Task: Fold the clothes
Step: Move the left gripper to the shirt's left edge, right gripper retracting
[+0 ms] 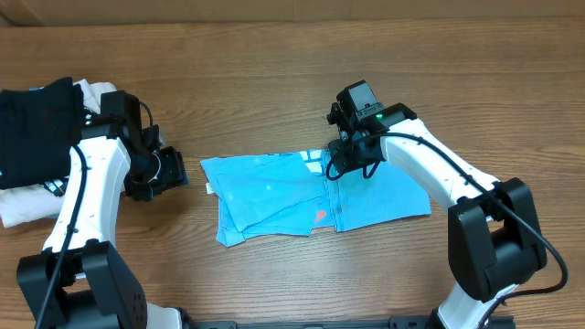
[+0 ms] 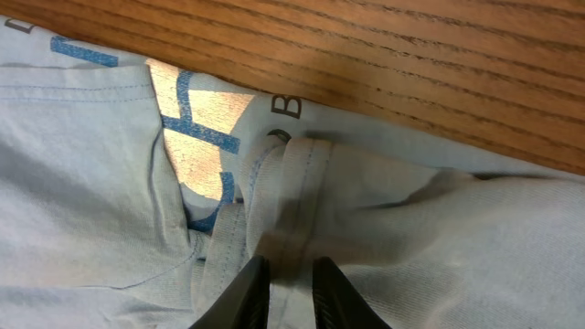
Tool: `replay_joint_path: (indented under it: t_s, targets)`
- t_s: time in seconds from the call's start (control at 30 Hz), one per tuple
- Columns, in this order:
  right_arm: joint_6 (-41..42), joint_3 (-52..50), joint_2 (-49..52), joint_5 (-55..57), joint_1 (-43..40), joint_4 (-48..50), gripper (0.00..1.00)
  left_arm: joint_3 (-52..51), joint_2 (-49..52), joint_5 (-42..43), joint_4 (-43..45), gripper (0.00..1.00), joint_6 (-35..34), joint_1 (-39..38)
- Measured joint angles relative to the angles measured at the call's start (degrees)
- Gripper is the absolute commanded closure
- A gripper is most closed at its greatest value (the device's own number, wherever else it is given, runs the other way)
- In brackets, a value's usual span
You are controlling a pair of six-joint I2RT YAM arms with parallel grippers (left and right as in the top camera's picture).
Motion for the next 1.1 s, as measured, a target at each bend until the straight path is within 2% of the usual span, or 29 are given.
replay_joint_path:
  t_s: [0.37, 0.63, 0.73, 0.93, 1.1]
  targets:
    - [-0.24, -1.38, 0.9, -2.4, 0.0, 3.23, 0.79, 0.0, 0.0, 1.25, -0.79, 0.28, 0.15, 0.0]
    - [-0.46, -2.23, 4.11, -2.82, 0.0, 3.13, 0.71, 0.0, 0.0, 7.39, 0.04, 0.22, 6.36, -1.2]
    - [-0.42, 0.0, 4.11, -2.97, -0.07, 0.48, 0.7, 0.0, 0.0, 8.41, 0.07, 0.22, 7.63, -3.26]
    - [-0.42, 10.67, 1.79, -3.1, -2.19, -7.39, 0.67, -0.9, 0.0, 8.79, 3.17, 0.2, 8.41, -7.56]
    - [-0.44, 17.53, -2.51, -3.06, -6.88, -12.39, 0.67, -6.14, 0.0, 8.79, 8.0, 0.18, 8.5, -9.03]
